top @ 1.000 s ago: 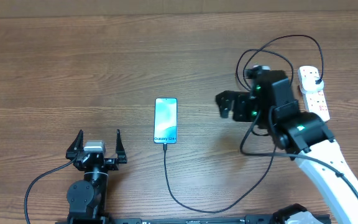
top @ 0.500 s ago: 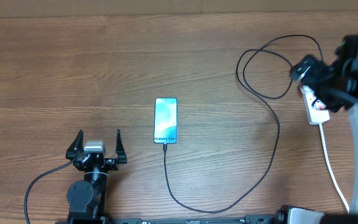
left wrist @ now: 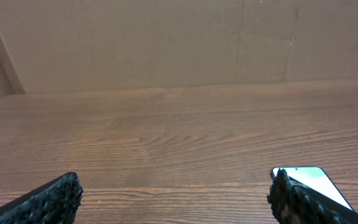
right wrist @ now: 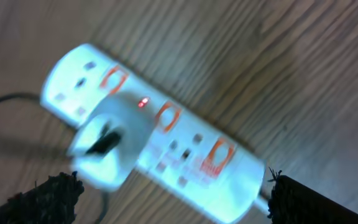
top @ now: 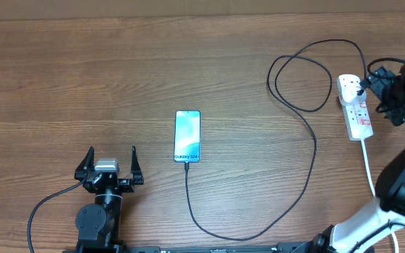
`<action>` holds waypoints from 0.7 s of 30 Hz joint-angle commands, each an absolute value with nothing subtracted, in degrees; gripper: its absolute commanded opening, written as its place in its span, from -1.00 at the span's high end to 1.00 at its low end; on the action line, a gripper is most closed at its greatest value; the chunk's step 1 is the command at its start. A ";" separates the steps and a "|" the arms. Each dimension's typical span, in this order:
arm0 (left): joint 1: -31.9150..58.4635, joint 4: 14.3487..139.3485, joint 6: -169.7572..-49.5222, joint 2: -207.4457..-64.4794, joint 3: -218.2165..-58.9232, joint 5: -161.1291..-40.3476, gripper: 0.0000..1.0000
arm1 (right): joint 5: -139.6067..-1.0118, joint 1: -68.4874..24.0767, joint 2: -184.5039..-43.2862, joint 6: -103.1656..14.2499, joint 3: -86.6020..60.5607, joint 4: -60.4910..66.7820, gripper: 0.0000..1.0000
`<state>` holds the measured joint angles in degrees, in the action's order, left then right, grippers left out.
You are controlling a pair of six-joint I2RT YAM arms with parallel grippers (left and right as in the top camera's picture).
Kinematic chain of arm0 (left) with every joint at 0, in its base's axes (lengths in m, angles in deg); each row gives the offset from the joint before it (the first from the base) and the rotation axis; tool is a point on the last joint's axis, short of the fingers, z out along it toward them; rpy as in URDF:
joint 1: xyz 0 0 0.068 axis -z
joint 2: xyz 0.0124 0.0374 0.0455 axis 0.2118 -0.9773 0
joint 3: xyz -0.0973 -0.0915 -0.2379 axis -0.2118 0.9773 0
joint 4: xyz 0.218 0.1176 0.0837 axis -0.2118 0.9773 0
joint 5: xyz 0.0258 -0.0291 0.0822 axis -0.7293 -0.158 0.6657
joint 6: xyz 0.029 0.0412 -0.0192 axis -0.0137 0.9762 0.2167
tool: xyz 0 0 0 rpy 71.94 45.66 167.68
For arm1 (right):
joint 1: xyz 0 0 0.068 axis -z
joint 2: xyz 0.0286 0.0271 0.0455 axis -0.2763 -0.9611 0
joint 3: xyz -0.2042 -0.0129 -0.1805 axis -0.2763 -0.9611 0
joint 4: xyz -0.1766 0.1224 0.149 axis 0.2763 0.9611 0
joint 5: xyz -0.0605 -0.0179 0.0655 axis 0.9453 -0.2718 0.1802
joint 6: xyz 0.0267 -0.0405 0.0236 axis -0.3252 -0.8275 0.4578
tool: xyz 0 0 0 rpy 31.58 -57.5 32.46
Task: Plug charger to phone and switch on socket
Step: 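Lower the right gripper onto the power strip's switch beside the plug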
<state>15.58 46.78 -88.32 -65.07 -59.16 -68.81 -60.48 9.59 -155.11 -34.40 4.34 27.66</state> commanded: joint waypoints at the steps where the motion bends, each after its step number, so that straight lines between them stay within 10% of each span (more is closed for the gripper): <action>1: 15.62 46.70 -89.04 -64.57 -58.95 -68.91 -1.00 | -59.70 10.37 -159.08 -34.53 5.42 25.93 -1.00; 21: 15.62 46.70 -89.04 -64.57 -58.95 -68.91 -0.99 | -57.80 11.60 -166.89 -34.32 7.34 25.38 -1.00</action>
<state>15.58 46.78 -88.32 -65.07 -59.16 -68.81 -54.74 12.16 -165.14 -32.92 5.92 23.57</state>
